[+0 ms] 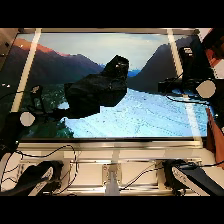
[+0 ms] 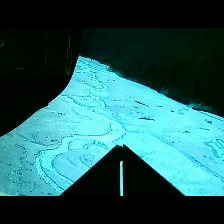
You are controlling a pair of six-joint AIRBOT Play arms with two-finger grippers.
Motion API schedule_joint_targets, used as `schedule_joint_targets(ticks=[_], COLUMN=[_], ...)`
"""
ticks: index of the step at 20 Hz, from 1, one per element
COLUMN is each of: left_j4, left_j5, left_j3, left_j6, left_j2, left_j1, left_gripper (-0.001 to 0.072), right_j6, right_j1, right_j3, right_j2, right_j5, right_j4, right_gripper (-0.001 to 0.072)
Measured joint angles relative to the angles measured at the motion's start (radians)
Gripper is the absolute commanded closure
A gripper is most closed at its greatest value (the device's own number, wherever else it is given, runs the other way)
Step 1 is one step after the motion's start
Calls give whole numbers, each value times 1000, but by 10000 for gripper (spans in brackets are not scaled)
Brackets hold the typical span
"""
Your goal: Fold the clothes and pants, and hang the long-sleeved shirts on hangers.
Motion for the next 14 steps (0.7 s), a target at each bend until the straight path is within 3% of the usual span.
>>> schedule_joint_targets(ticks=[7, 14], left_j4=[-1, -23], left_j5=[-21, -20], left_j3=[0, -32], left_j6=[0, 0], left_j2=[0, 0], left_j1=[0, 0], left_gripper=[690, 690], right_j6=[1, 4], right_j1=[0, 25], right_j3=[0, -40], right_j2=[0, -67], right_j5=[-3, -171], right_j4=[15, 158], right_gripper=[674, 674])
